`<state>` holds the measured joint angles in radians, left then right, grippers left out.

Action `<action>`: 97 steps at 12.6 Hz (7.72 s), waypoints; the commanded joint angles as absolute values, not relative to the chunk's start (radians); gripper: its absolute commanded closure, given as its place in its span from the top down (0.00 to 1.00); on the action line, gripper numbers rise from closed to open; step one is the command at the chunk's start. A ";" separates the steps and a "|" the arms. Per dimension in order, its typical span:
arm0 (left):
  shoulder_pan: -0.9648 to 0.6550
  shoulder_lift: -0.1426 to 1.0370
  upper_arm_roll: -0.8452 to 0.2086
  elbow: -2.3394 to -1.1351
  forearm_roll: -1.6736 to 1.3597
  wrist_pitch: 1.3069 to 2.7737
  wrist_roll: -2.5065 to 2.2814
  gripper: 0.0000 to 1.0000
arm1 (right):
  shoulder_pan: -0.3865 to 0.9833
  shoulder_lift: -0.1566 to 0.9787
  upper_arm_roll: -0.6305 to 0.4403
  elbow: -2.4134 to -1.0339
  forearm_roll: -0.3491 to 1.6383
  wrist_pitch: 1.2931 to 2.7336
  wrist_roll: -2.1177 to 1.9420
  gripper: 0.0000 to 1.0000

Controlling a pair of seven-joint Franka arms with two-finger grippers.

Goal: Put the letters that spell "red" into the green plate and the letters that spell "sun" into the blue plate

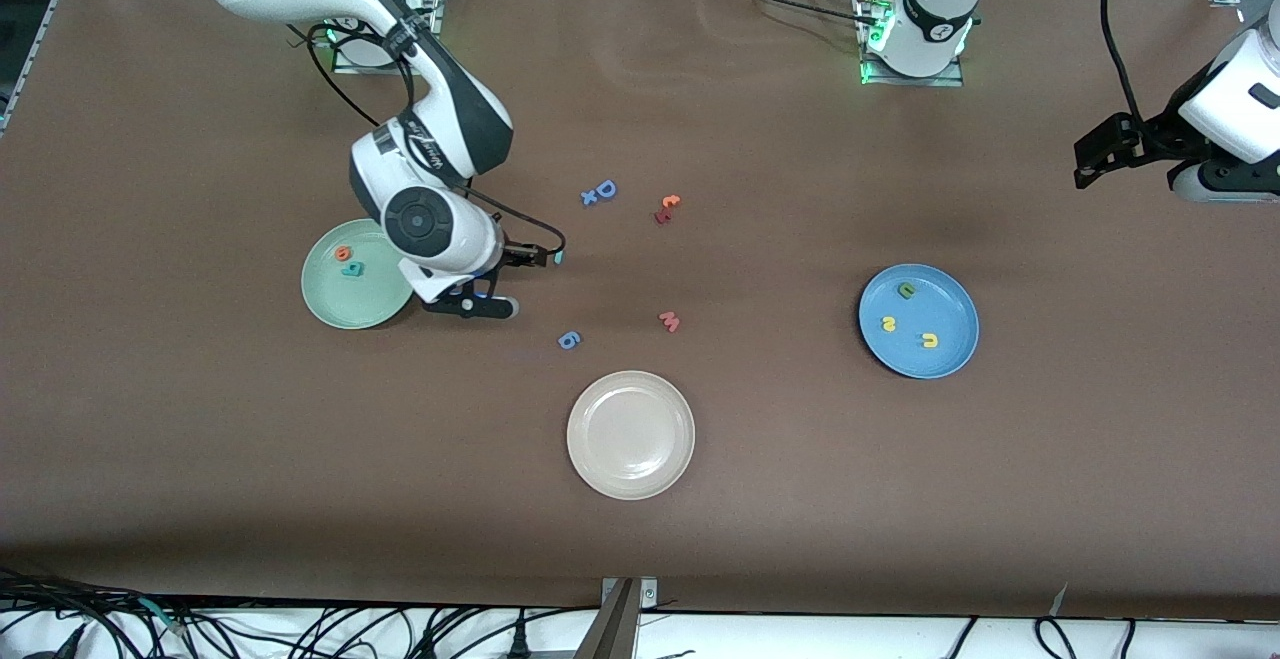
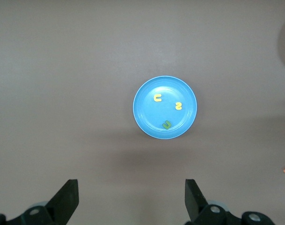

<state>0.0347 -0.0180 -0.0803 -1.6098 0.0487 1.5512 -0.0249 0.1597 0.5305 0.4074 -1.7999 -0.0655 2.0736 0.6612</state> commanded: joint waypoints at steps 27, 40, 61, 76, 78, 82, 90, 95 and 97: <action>0.025 0.028 -0.117 -1.589 0.031 1.588 -0.011 1.00 | 0.239 0.607 0.420 -2.005 -0.156 2.462 0.747 0.31; 0.025 0.029 -0.117 -1.589 0.031 1.588 -0.006 1.00 | 0.226 0.522 0.359 -1.985 -0.155 2.334 0.716 0.05; 0.020 0.029 -0.118 -1.588 0.023 1.588 -0.005 1.00 | 0.114 0.419 0.072 -2.100 -0.138 2.135 0.239 0.40; 0.011 0.029 -0.123 -1.586 0.028 1.588 -0.008 1.00 | 0.114 0.350 0.048 -1.977 -0.133 2.103 0.245 0.99; 0.011 0.029 -0.123 -1.586 0.028 1.588 -0.008 1.00 | 0.114 0.350 0.043 -1.939 -0.133 2.079 0.245 0.99; 0.011 0.029 -0.123 -1.586 0.028 1.588 -0.008 1.00 | 0.112 0.350 0.035 -1.905 -0.109 2.065 0.241 0.99; 0.012 0.029 -0.123 -1.585 0.017 1.588 -0.012 1.00 | 0.112 0.350 0.034 -1.899 -0.083 2.065 0.242 0.99; 0.014 0.028 -0.123 -1.585 0.015 1.588 -0.011 1.00 | 0.112 0.322 0.032 -1.899 -0.083 2.051 0.244 0.99; 0.015 0.028 -0.123 -1.585 0.015 1.588 -0.011 1.00 | 0.112 0.321 0.034 -1.898 -0.081 2.051 0.247 0.99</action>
